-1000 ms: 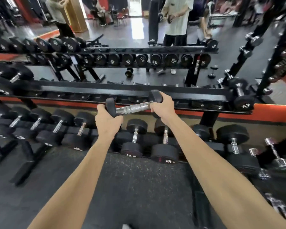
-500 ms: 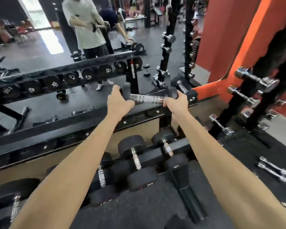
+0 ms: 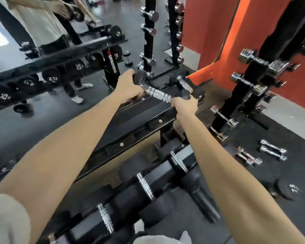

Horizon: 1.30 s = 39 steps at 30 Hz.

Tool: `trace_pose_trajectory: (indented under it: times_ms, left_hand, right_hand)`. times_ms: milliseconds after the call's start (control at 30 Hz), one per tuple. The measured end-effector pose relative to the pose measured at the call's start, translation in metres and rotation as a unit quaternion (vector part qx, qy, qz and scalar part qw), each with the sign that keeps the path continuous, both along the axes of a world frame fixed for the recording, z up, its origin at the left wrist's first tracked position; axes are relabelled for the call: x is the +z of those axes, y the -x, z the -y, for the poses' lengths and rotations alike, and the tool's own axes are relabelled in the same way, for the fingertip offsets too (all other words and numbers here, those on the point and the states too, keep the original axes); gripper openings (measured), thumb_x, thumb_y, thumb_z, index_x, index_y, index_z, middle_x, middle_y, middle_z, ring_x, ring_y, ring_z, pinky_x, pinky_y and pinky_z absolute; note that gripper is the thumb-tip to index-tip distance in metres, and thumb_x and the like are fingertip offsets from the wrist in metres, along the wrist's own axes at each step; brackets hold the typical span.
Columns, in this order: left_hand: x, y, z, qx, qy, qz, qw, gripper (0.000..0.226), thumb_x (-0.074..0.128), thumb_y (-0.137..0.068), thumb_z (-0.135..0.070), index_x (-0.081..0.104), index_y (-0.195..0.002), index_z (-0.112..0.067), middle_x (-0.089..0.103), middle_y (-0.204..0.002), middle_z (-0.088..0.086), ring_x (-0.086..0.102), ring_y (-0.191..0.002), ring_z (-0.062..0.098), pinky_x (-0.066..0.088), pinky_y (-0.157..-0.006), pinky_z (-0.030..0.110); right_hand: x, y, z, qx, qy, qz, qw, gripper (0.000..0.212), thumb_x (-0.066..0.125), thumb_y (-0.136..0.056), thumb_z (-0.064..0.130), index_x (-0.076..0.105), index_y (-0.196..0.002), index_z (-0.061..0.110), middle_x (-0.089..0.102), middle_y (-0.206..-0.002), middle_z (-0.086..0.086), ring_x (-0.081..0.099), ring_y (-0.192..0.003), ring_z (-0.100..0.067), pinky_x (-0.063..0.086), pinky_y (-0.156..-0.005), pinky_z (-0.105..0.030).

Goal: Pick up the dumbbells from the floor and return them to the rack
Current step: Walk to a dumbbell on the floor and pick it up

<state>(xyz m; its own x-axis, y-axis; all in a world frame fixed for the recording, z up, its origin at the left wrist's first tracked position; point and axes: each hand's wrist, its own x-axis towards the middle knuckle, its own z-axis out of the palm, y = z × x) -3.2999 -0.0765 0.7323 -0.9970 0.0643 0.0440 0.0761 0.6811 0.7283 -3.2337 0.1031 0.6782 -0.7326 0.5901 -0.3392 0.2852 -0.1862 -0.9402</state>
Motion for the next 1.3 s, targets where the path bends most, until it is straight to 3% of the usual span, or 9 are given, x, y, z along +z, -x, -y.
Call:
trace_pose_trajectory:
  times_ms: [167,433,533,633,800,900,1067,1133,1300]
  left_hand:
    - [-0.017,0.079,0.013,-0.102,0.057,0.027,0.993,0.058,0.078,-0.060,-0.002,0.064,-0.116,-0.005,0.063,-0.106,0.007,0.057,-0.088,0.022,0.041,-0.053,0.023]
    - [-0.078,0.161,0.026,-0.155,0.098,0.077,0.980,0.047,0.077,-0.055,0.000,0.062,-0.099,-0.003,0.063,-0.094,0.009,0.056,-0.079,0.024,0.050,-0.052,0.030]
    - [-0.102,0.175,0.025,-0.162,0.111,0.091,0.976,0.047,0.076,-0.055,0.001,0.063,-0.100,-0.002,0.063,-0.095,0.009,0.058,-0.080,0.026,0.054,-0.060,0.038]
    - [-0.125,0.184,0.023,-0.162,0.114,0.095,0.975,0.046,0.075,-0.060,0.003,0.062,-0.104,0.000,0.061,-0.099,0.010,0.057,-0.086,0.027,0.045,-0.062,0.032]
    - [-0.157,0.187,0.024,-0.139,0.089,0.083,0.983,0.050,0.069,-0.069,0.000,0.068,-0.118,-0.011,0.070,-0.110,0.011,0.062,-0.099,0.029,0.048,-0.077,0.029]
    - [-0.162,0.191,0.021,-0.131,0.079,0.085,0.985,0.050,0.068,-0.074,-0.005,0.067,-0.124,-0.013,0.071,-0.116,0.012,0.064,-0.108,0.031,0.050,-0.086,0.030]
    - [-0.166,0.192,0.000,-0.106,0.154,0.076,0.979,0.054,0.067,-0.092,-0.022,0.049,-0.141,-0.010,0.048,-0.144,0.019,0.047,-0.131,0.040,0.041,-0.106,0.043]
    - [-0.169,0.176,-0.008,-0.073,0.188,-0.007,0.979,0.060,0.067,-0.091,-0.022,0.043,-0.146,-0.012,0.034,-0.154,0.022,0.034,-0.142,0.044,0.029,-0.117,0.050]
    - [-0.167,0.119,-0.053,-0.172,0.145,-0.111,0.968,0.066,0.068,-0.085,-0.017,0.046,-0.147,-0.013,0.032,-0.157,0.021,0.036,-0.140,0.042,0.034,-0.113,0.053]
  right_hand:
    - [-0.016,0.047,0.028,-0.082,0.024,0.067,0.994,0.041,0.069,-0.070,-0.006,0.071,-0.110,0.005,0.068,-0.101,-0.007,0.060,-0.087,-0.025,0.052,-0.071,-0.030]
    - [-0.060,0.096,0.061,-0.126,0.044,0.113,0.985,0.068,0.067,-0.080,-0.008,0.050,-0.144,0.005,0.059,-0.126,-0.010,0.052,-0.103,-0.026,0.056,-0.098,-0.040]
    - [-0.077,0.101,0.065,-0.117,0.062,0.144,0.981,0.073,0.067,-0.082,-0.006,0.043,-0.150,0.005,0.055,-0.140,-0.012,0.052,-0.110,-0.027,0.052,-0.088,-0.033]
    - [-0.096,0.104,0.066,-0.095,0.073,0.152,0.981,0.075,0.067,-0.086,-0.003,0.037,-0.154,0.004,0.050,-0.124,-0.007,0.046,-0.103,-0.022,0.044,-0.078,-0.029]
    - [-0.126,0.110,0.074,-0.085,0.045,0.188,0.977,0.061,0.076,-0.086,0.015,0.048,-0.137,0.002,0.057,-0.120,-0.007,0.051,-0.100,-0.023,0.045,-0.076,-0.031]
    - [-0.126,0.110,0.062,-0.048,0.033,0.192,0.980,0.043,0.081,-0.082,0.025,0.051,-0.108,0.006,0.056,-0.094,-0.004,0.057,-0.094,-0.024,0.050,-0.069,-0.033]
    - [-0.124,0.097,0.038,-0.016,0.022,0.160,0.987,0.030,0.086,-0.075,0.022,0.059,-0.086,0.015,0.064,-0.085,-0.004,0.063,-0.080,-0.020,0.056,-0.079,-0.036]
    - [-0.116,0.089,0.032,-0.015,0.033,0.136,0.990,0.022,0.079,-0.084,0.017,0.065,-0.101,0.013,0.064,-0.088,-0.006,0.057,-0.077,-0.020,0.053,-0.075,-0.037]
    - [-0.112,0.037,-0.008,-0.047,-0.010,0.135,0.990,0.064,0.070,-0.095,0.026,0.044,-0.153,0.011,0.061,-0.111,-0.003,0.060,-0.086,-0.017,0.052,-0.086,-0.034]
